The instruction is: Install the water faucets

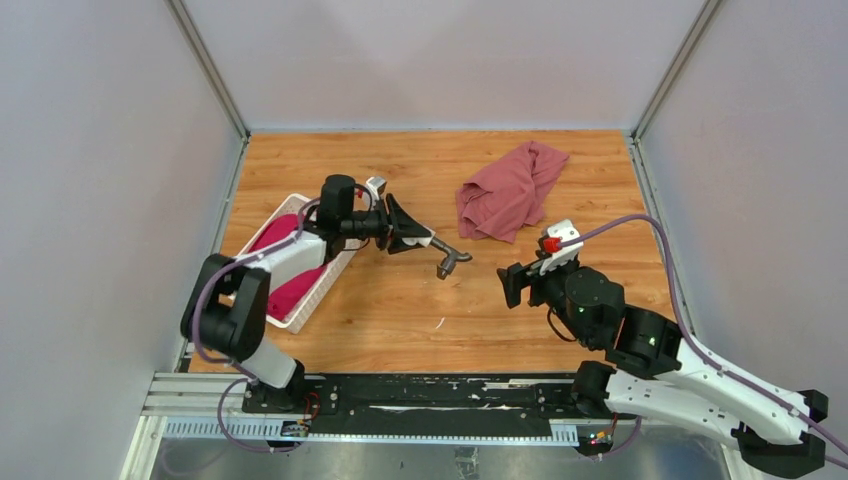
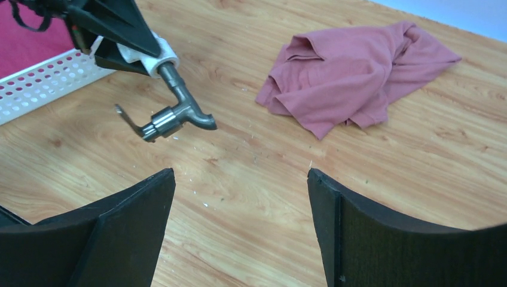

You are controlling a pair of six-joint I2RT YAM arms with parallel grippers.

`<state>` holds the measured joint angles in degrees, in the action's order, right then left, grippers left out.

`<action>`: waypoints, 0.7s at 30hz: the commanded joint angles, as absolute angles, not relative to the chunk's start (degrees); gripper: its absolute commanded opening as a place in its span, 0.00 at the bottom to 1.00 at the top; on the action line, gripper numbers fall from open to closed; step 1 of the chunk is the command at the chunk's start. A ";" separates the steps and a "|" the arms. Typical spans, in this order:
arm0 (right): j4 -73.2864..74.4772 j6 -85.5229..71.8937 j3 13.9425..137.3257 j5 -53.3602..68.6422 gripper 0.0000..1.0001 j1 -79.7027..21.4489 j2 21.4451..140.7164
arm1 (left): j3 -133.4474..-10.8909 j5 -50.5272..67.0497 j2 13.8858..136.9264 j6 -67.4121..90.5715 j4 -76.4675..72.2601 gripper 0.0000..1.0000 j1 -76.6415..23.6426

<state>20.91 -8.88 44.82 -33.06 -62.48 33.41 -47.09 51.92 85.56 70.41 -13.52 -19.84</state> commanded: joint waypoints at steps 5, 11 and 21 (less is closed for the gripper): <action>26.09 -14.15 43.33 -34.03 0.86 -61.52 32.92 | -59.26 53.83 102.36 60.72 -13.93 0.13 -20.39; 27.13 -15.05 43.20 -33.89 0.86 -61.52 31.37 | -66.46 55.20 113.70 59.10 -13.73 0.69 -20.22; 32.31 -16.13 43.91 -36.81 0.88 -61.52 28.33 | -85.25 38.77 112.89 29.65 30.89 1.00 -20.30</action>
<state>28.84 -14.35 43.64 -33.45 -62.19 30.15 -76.03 49.93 118.10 49.95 4.23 -20.08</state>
